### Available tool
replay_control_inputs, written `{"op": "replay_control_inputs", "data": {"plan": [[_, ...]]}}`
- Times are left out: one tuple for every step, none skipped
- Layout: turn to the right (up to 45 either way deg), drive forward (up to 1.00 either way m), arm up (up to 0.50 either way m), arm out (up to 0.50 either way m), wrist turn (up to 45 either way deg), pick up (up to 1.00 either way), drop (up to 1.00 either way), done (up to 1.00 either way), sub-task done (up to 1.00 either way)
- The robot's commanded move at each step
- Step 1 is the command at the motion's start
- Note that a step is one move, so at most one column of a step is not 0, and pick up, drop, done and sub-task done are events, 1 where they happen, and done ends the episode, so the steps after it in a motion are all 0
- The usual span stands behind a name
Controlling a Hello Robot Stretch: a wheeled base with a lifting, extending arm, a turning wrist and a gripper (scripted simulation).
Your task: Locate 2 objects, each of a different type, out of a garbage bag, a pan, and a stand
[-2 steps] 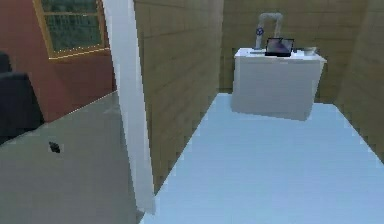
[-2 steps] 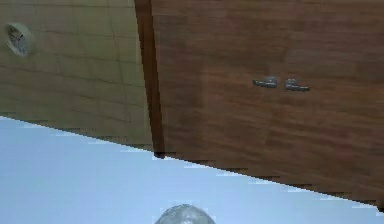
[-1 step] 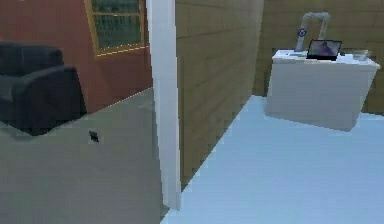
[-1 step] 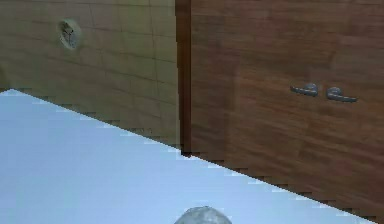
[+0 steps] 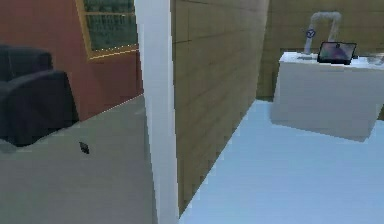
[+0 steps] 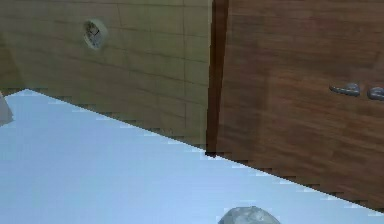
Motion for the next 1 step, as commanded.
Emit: {"op": "replay_control_inputs", "data": {"plan": [[-6.0, 0.00, 0.00, 0.00, 0.0, 0.00, 0.00, 0.00, 0.00]]}}
